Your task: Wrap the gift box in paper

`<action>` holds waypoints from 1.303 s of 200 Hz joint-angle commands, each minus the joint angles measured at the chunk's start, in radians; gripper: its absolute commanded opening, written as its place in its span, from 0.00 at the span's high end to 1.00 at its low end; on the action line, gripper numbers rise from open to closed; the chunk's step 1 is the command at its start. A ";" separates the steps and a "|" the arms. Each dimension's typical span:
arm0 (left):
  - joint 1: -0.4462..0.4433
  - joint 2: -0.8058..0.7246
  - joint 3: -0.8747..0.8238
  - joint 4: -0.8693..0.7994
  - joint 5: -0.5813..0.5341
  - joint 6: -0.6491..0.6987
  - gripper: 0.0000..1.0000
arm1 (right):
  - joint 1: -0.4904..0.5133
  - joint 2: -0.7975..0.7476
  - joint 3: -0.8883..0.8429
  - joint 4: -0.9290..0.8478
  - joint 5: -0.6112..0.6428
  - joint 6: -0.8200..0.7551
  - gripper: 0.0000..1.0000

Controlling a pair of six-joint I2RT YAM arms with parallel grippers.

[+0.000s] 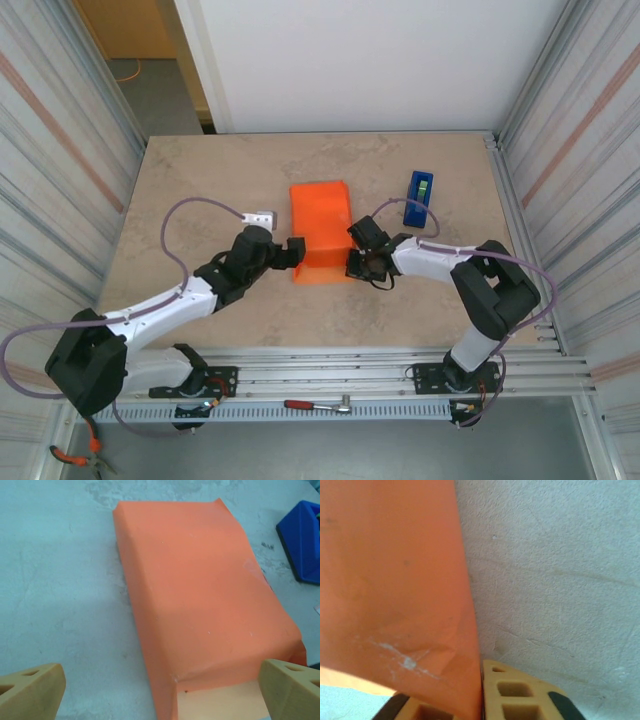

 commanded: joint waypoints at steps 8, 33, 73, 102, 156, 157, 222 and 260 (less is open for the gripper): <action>0.007 -0.041 -0.017 0.141 -0.001 0.142 0.01 | -0.020 0.011 0.031 -0.036 0.019 -0.016 0.90; 0.035 -0.027 -0.008 0.184 0.086 0.167 0.01 | -0.026 0.014 0.035 -0.041 0.019 -0.020 0.91; 0.037 0.013 -0.032 0.294 0.036 0.197 0.01 | -0.028 0.014 0.036 -0.042 0.018 -0.020 0.95; 0.043 0.066 0.052 0.157 0.031 0.195 0.01 | -0.030 0.015 0.033 -0.040 0.018 -0.024 1.00; 0.046 0.109 0.052 0.182 0.030 0.218 0.01 | -0.044 -0.015 0.017 -0.039 0.003 -0.024 0.60; 0.046 0.110 0.052 0.182 0.030 0.218 0.01 | -0.044 -0.016 0.017 -0.040 0.005 -0.024 0.56; 0.056 0.158 0.111 0.141 0.026 0.309 0.01 | -0.045 -0.051 -0.004 -0.056 0.016 -0.018 0.36; 0.093 0.166 0.196 0.006 0.158 0.333 0.01 | -0.047 -0.025 -0.001 -0.044 0.000 -0.024 0.85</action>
